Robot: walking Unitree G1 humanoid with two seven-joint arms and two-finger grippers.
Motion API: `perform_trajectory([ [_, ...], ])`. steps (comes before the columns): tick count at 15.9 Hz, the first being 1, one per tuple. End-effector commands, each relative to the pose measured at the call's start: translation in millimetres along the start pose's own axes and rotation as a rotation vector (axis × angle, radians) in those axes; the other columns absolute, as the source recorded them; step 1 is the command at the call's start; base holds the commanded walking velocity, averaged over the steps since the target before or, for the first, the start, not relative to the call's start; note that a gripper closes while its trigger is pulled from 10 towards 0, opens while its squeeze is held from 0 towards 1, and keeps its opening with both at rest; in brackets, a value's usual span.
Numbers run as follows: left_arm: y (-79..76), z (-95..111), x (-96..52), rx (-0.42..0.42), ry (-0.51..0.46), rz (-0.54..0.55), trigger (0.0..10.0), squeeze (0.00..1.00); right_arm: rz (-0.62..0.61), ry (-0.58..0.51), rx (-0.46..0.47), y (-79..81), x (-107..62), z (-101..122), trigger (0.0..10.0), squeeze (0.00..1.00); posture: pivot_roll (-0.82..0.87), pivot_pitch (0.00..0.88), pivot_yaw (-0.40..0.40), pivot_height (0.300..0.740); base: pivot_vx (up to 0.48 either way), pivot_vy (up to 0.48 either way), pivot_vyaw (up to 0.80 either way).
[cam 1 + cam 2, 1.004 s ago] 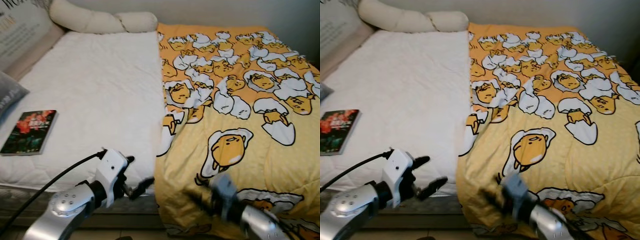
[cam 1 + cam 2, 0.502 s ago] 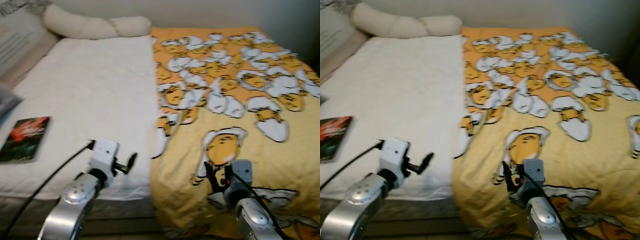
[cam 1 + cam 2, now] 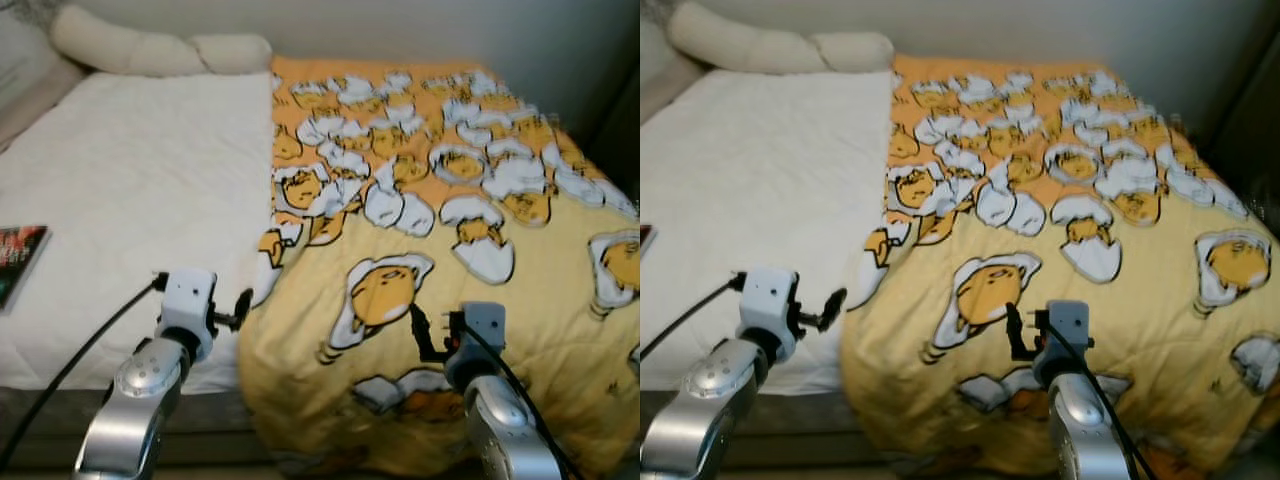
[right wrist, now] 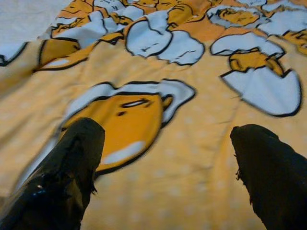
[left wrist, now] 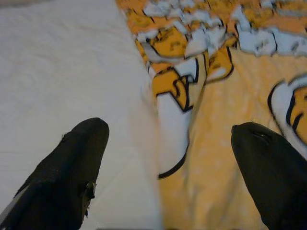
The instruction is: Clean up the room
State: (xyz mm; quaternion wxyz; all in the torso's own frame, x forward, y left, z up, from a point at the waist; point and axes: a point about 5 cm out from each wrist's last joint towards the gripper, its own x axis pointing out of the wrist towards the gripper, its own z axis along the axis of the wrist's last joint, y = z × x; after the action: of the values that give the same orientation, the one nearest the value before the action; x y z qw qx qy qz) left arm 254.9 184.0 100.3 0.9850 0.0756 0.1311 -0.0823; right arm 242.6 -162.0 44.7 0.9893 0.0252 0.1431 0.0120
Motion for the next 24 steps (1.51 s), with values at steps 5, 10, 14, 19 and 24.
perform_trajectory([
  [5, 5.7, -5, 4.7, 0.001, -0.004, 0.033, 10.0, 0.01, -0.091, 0.007, -0.003, -10.4, 1.2, -7, 10.0, 1.0, 0.0, 0.0, -0.018, 0.74, 0.0, -0.447, 0.0],
  [10, 12.5, -6, 8.2, 0.029, -0.005, 0.035, 10.0, 0.02, -0.162, 0.025, 0.039, -14.2, 3.0, -14, 10.0, 0.0, 0.0, 0.0, -0.019, 0.74, 0.0, -0.436, -0.48],
  [14, 13.1, -5, 8.2, 0.036, -0.017, 0.037, 10.0, 0.01, -0.157, 0.018, 0.035, -11.3, 10.3, -13, 10.0, 0.0, 0.03, 0.0, -0.037, 0.74, 0.0, -0.419, -0.8],
  [19, 16.3, -6, 3.1, 0.042, -0.03, 0.059, 10.0, 0.0, -0.12, 0.019, 0.049, 1.2, 14.1, -16, 10.0, 0.0, 0.05, 0.0, -0.055, 0.74, 0.0, -0.243, -0.8],
  [24, 14.6, -3, 7.3, 0.046, -0.054, 0.066, 10.0, 0.0, -0.108, 0.017, 0.039, 3.0, 16.5, -16, 10.0, 0.0, 0.05, 0.0, -0.055, 0.74, 0.0, 0.0, -0.8],
])
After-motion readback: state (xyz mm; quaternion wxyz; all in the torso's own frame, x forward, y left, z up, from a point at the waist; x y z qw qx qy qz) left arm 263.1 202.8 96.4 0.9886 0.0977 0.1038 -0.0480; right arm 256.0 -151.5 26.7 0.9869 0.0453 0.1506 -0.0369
